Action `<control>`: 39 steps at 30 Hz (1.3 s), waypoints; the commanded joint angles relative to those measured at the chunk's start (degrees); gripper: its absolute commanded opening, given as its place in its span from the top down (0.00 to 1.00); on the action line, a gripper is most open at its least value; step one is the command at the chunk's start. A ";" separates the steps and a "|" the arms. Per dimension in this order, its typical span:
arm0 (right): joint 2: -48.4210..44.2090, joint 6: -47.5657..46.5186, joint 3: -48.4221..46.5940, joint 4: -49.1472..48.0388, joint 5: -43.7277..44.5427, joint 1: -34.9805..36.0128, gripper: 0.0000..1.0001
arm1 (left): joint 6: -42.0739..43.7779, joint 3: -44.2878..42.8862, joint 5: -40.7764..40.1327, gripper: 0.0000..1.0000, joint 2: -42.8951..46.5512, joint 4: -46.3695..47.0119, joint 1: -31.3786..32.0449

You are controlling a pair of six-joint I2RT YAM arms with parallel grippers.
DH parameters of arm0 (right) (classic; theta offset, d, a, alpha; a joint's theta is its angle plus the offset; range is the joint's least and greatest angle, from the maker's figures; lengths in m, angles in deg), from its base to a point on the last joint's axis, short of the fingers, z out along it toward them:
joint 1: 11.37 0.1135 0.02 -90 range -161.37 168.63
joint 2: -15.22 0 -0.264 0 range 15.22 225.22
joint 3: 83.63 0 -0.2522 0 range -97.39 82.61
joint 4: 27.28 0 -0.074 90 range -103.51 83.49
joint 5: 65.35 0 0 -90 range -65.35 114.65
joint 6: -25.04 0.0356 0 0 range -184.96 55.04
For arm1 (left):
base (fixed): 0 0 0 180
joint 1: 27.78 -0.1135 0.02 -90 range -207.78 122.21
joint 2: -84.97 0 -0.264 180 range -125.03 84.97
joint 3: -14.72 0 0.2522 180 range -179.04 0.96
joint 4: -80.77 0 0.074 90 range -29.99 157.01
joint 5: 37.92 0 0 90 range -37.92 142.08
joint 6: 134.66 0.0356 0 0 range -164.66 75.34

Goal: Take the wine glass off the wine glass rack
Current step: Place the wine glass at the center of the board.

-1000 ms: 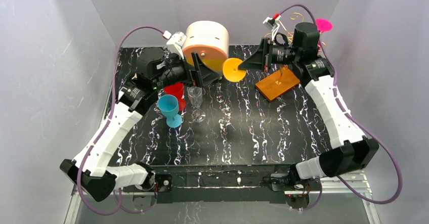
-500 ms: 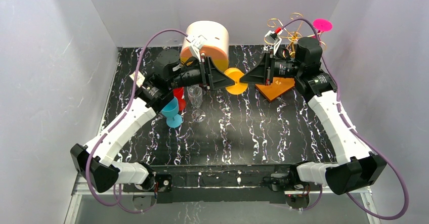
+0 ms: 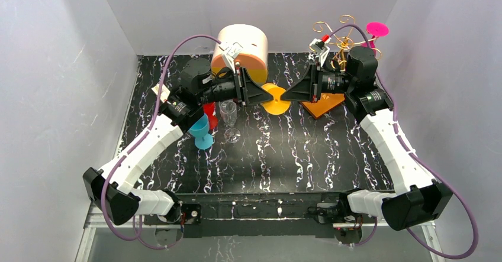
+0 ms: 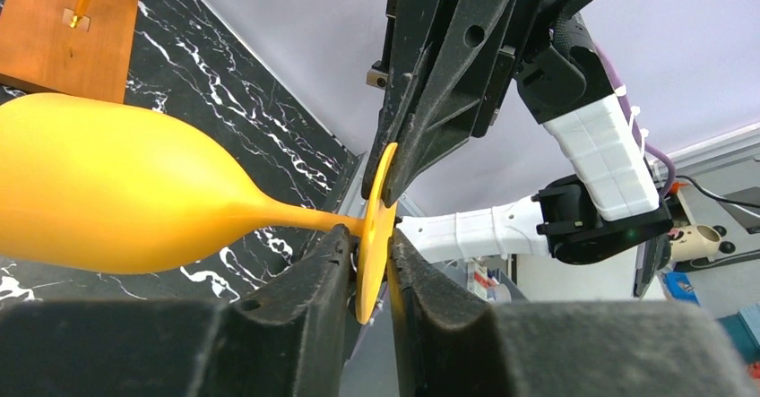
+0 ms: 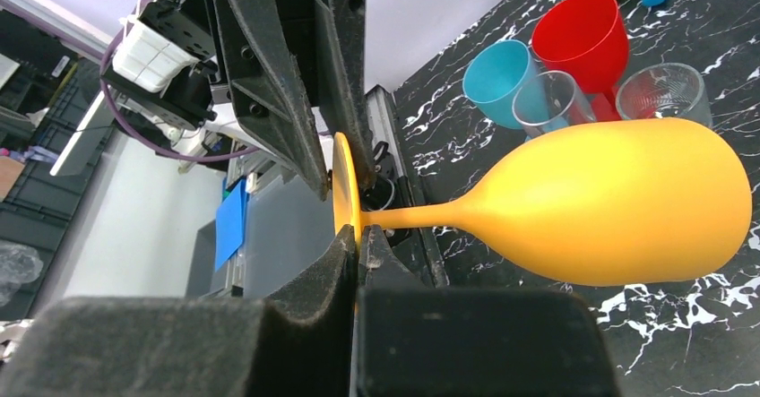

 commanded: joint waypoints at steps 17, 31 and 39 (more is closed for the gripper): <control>-7.29 3.25 6.50 -3.67 1.01 0.24 0.46 | 6.43 -0.83 2.73 1.00 -0.24 -2.32 0.89; -15.12 20.91 21.67 -22.28 3.81 0.51 0.47 | 12.38 -2.23 2.68 1.00 0.90 -2.68 2.91; -12.79 22.88 22.43 -28.06 5.58 2.62 0.57 | 12.24 -2.68 2.20 1.00 0.67 -2.17 4.21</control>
